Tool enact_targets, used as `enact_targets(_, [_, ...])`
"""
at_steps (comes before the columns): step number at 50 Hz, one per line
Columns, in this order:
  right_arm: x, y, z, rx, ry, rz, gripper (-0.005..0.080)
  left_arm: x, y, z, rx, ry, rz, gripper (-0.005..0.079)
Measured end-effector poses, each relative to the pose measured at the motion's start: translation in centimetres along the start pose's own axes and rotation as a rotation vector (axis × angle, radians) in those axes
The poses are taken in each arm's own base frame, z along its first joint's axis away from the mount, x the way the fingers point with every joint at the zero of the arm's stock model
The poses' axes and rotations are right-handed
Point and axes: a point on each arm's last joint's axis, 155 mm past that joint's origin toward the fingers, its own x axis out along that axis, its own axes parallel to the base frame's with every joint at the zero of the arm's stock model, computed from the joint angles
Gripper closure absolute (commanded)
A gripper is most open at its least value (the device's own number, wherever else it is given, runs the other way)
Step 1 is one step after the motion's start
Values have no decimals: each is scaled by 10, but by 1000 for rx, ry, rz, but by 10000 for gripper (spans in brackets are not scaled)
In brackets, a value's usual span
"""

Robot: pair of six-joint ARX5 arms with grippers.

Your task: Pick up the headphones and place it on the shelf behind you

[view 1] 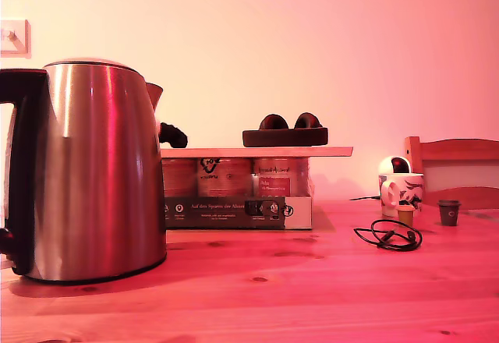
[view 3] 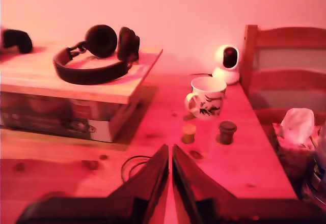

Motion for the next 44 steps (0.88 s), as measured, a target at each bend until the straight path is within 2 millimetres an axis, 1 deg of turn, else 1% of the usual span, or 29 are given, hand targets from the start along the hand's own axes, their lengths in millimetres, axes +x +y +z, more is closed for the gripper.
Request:
enact_targets(7, [-14, 15, 16, -7, -73, 86, 764, 0, 3, -12, -16, 47, 12, 761])
enact_targets(19, [-23, 37, 19, -36, -91, 207, 764, -2, 7, -29, -38, 112, 30, 761])
enact_targets(23, [-25, 41, 20, -38, -98, 231, 764, -2, 8, -32, -43, 126, 33, 761])
enact_targets(36, [-29, 55, 20, -42, -100, 307, 764, -3, 8, -35, -47, 138, 36, 761])
enact_targets(44, [-29, 56, 20, -43, -101, 312, 764, -3, 8, -35, -47, 138, 36, 761])
